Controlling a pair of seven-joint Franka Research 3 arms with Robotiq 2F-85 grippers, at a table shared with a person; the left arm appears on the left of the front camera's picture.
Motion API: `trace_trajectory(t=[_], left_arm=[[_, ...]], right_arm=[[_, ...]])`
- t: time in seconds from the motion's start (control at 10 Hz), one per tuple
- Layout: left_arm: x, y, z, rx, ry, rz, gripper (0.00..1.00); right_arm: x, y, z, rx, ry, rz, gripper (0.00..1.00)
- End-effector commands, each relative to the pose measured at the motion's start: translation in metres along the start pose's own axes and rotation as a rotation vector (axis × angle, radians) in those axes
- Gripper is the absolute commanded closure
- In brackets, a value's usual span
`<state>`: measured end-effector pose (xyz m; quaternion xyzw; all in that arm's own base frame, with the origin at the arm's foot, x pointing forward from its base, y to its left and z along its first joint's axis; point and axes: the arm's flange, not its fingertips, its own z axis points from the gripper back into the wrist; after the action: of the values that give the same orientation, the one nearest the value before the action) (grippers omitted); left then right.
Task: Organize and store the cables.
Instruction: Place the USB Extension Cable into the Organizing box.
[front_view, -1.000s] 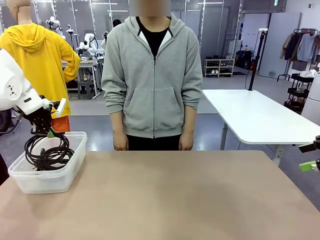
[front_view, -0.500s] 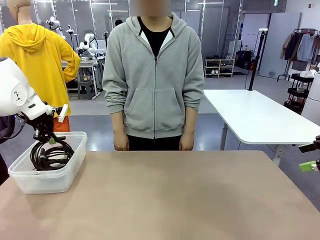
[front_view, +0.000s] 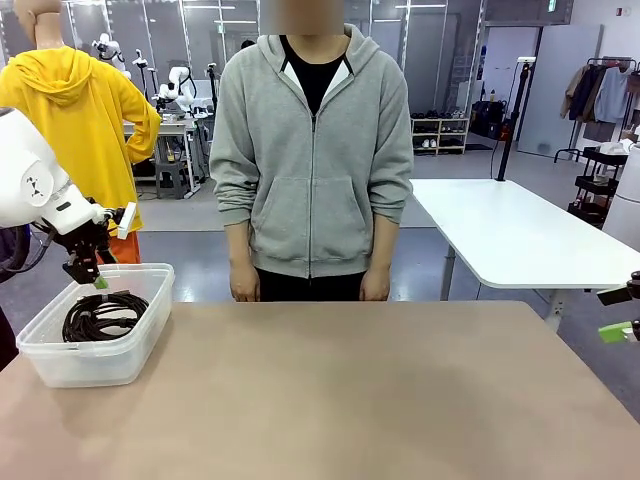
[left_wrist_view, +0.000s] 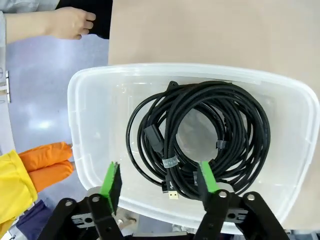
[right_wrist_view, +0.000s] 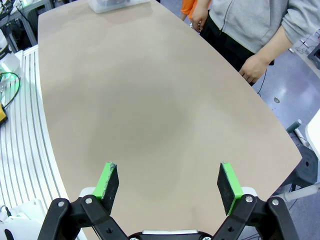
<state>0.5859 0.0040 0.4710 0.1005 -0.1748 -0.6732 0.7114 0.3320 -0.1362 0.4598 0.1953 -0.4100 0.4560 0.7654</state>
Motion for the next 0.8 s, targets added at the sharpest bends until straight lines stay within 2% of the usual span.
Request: trace_trajectory(t=[0.0,0.1,0.7], left_arm=[[-0.0007,-0.0017,0.0079,0.003,0.004,0.025,0.1],[0.0015,-0.0037,0.0106,0.0,0.0,0.021,0.02],[-0.0003,0.0003,0.0019,0.003,0.0,0.004,0.02]], right_arm=[[0.002,-0.0006,0.0,0.0,-0.014,-0.014,0.0],[0.002,-0.0006,0.0,0.0,-0.014,-0.014,0.0],[0.002,-0.0006,0.0,0.0,-0.014,-0.014,0.0]])
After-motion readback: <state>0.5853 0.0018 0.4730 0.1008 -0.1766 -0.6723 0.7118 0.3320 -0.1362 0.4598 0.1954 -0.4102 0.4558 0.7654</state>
